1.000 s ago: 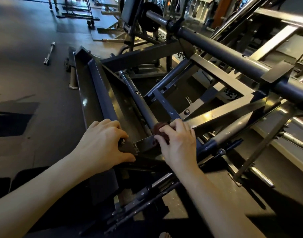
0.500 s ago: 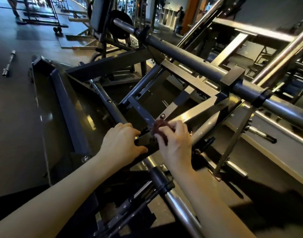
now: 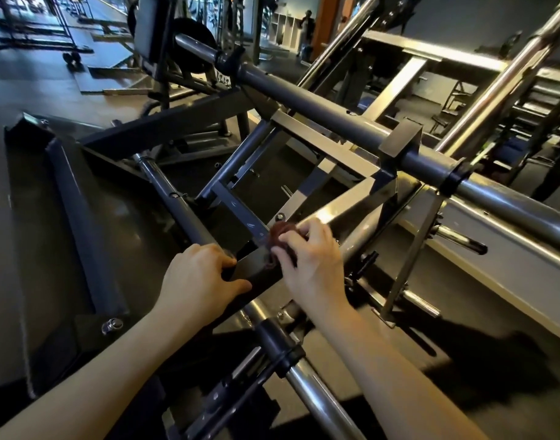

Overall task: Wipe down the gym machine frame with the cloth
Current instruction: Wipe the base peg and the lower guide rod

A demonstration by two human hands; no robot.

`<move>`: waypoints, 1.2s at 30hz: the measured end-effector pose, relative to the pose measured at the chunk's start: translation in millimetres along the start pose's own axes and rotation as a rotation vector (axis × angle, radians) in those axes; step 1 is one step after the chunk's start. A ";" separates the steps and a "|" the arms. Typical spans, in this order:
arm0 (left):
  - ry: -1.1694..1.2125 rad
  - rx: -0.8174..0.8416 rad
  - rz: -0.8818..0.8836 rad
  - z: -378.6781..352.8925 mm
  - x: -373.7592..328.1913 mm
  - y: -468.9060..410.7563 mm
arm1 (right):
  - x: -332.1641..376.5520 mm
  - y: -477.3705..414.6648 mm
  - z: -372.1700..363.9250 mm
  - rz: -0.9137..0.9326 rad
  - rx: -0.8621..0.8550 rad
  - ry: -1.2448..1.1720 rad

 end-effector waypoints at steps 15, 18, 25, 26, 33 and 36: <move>0.071 0.004 -0.023 -0.2 -17.2 -28.1 | -24.8 -29.2 8.6 -0.171 -0.030 0.040; 0.100 0.020 -0.037 -6.1 -34.3 -51.3 | -16.4 -13.5 7.8 -0.067 0.001 -0.007; 0.206 0.085 -0.053 -19.2 -43.4 -83.3 | -105.1 -109.0 29.0 -0.188 -0.134 0.154; 0.236 0.098 -0.047 -21.4 -43.5 -83.6 | -116.1 -121.4 30.8 -0.229 -0.143 0.172; 0.308 0.157 -0.013 -27.9 -33.8 -89.9 | -77.7 -83.9 12.8 -0.273 -0.153 0.045; 0.301 0.125 -0.026 -29.5 -47.5 -100.1 | -57.8 -53.6 7.1 -0.108 -0.051 -0.001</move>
Point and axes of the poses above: each hand's wrist, its own y-axis away from the middle knuckle, its own z-axis out of the back of the hand, x = y × z, the point moved 4 cm from there along -y, towards the middle knuckle, and after that the axes turned 8 degrees about -z, right-handed, at the moved point
